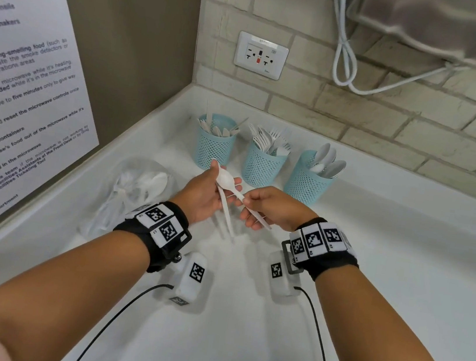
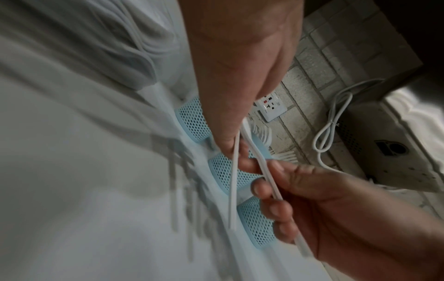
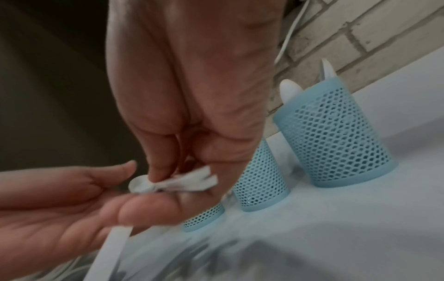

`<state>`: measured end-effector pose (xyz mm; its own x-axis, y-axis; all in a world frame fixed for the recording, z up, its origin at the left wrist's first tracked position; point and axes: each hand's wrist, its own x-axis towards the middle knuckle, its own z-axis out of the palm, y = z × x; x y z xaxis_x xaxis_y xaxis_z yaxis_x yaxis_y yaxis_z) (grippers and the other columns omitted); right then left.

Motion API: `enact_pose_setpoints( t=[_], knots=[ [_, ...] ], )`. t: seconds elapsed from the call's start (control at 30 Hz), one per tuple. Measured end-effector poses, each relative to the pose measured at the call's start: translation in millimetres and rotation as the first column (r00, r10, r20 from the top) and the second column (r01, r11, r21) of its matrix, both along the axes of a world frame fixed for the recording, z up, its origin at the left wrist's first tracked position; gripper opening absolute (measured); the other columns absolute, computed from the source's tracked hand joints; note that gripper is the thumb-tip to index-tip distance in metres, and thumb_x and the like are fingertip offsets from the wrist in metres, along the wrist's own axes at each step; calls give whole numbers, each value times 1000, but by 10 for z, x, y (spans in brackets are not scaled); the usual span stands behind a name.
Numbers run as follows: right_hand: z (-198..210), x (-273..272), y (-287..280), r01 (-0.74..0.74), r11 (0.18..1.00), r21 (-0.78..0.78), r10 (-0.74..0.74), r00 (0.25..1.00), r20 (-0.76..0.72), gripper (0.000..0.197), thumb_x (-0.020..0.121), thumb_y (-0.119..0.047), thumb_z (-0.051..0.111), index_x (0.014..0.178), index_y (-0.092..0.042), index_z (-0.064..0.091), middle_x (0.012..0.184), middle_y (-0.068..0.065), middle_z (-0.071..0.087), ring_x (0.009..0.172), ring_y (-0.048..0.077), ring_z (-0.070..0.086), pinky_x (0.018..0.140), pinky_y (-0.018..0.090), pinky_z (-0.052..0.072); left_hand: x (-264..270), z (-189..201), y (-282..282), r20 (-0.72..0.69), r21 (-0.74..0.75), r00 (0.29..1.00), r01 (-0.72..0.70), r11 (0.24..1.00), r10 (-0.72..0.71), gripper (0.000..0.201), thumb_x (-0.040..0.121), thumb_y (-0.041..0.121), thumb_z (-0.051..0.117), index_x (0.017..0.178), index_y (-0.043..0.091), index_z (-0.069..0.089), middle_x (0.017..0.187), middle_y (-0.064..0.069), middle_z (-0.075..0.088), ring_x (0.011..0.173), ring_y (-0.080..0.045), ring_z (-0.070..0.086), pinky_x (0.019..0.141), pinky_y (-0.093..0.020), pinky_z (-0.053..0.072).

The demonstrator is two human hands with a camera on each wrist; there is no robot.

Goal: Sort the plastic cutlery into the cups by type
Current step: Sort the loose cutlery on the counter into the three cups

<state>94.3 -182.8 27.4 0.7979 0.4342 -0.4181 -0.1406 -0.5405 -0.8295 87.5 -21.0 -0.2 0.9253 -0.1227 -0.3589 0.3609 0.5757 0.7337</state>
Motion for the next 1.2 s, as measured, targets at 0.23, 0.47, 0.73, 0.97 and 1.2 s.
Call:
enact_pose_setpoints(
  t=[0.23,0.47,0.73,0.97,1.2],
  knots=[
    [48,-53,184,-29,994,-109,40,994,98,23,100,-20,43,106,-8,62,76,2,60,66,15,61,61,24,54,-46,-19,-91,48,139,998,28,990,-35,26,103,18,31,124,7,43,129,-15,56,98,-24,59,85,-40,49],
    [43,-58,302,-36,992,-119,71,951,300,23,97,-16,49,75,-11,55,78,7,54,59,9,43,55,19,34,-97,131,-208,40,298,991,110,948,-128,34,103,34,24,117,21,53,96,-4,61,88,-25,51,87,-39,44],
    [22,-21,198,74,992,107,-88,986,142,21,92,-20,59,109,-11,49,76,6,64,51,9,47,47,19,37,-125,159,-148,140,521,968,106,847,-207,33,102,33,32,127,19,49,113,-4,63,91,-15,59,74,-24,46],
    [222,179,-112,388,854,346,-509,764,397,53,91,-6,57,134,-14,26,74,11,62,38,7,49,38,21,40,-96,325,121,224,908,961,-145,394,-164,49,95,28,52,139,15,36,130,-10,52,121,-27,45,98,-33,40],
    [613,387,-659,543,465,699,-880,200,430,21,95,-16,52,105,-13,34,85,-1,61,54,14,62,58,28,56,-237,438,705,-154,931,988,141,-337,-13,62,87,44,57,136,12,36,140,-18,35,129,-36,26,102,-44,32]
  ],
)
